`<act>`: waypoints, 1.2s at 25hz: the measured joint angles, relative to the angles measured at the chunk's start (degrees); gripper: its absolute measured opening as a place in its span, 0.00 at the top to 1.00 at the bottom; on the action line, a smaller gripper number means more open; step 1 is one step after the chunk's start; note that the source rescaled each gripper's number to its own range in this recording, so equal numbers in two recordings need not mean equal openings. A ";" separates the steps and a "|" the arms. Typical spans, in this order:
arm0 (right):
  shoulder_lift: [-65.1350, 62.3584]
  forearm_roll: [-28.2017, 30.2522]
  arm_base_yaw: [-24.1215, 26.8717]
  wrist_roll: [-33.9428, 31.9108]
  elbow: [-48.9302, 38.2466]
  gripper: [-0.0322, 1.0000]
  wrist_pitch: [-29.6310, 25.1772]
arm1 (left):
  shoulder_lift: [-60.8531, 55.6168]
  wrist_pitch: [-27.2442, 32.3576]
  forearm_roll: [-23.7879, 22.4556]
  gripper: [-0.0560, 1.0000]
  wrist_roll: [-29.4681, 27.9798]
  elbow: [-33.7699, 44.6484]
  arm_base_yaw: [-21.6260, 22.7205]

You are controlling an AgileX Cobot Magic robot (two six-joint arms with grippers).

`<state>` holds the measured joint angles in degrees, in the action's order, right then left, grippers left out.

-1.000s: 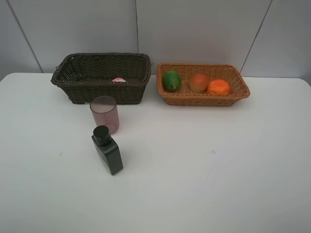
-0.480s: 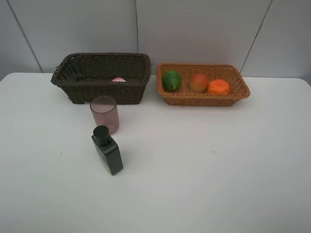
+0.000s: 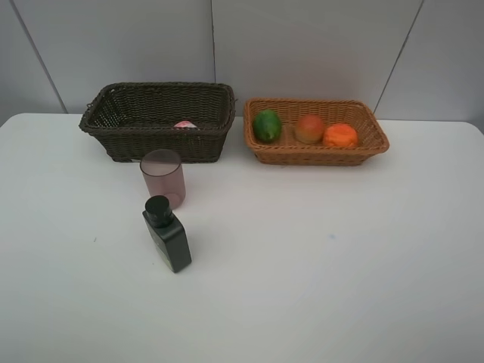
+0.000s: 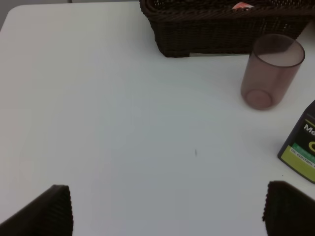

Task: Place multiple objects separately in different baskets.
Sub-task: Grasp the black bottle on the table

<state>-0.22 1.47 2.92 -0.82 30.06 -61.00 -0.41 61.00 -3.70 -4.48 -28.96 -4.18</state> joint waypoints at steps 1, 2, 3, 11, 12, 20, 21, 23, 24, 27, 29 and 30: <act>0.00 0.06 0.13 0.00 0.00 0.01 0.00 | 0.00 0.00 0.00 0.00 0.00 0.00 0.00; 0.00 0.06 0.28 0.00 0.00 0.01 0.00 | 0.00 0.00 0.00 0.00 0.00 0.00 0.00; 0.00 0.06 0.40 0.00 0.00 0.01 0.00 | 0.00 0.00 0.00 0.00 0.00 0.00 0.00; 0.00 0.32 0.42 0.00 0.00 0.01 0.05 | 0.00 0.00 0.00 0.00 0.00 0.00 0.00; 0.00 0.32 0.42 0.00 0.00 0.01 0.05 | 0.00 0.00 0.00 0.00 0.00 0.00 0.00; 0.00 0.37 0.42 0.00 0.00 0.01 0.05 | 0.00 0.00 0.00 0.00 0.00 0.00 0.00; 0.00 0.37 0.42 0.00 0.00 0.01 0.05 | 0.00 0.00 0.00 0.00 0.00 0.00 0.00; 0.00 0.37 0.42 0.00 0.00 0.01 0.05 | 0.00 0.00 0.00 0.00 0.00 0.00 0.00; 0.00 0.37 0.42 0.00 0.00 0.01 0.05 | 0.00 0.00 0.00 0.00 0.00 0.00 0.00; 0.00 0.37 0.42 0.00 0.00 0.01 0.05 | 0.00 0.00 0.00 0.00 0.00 0.00 0.00; 0.00 0.37 0.42 0.00 0.00 0.01 0.05 | 0.00 0.00 0.00 0.00 0.00 0.00 0.00; 0.00 0.37 0.42 0.00 0.00 0.01 0.05 | 0.00 0.00 0.00 0.00 0.00 0.00 0.00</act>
<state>-0.22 1.84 3.34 -0.82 30.06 -60.95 -0.41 61.00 -3.70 -4.48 -28.96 -4.18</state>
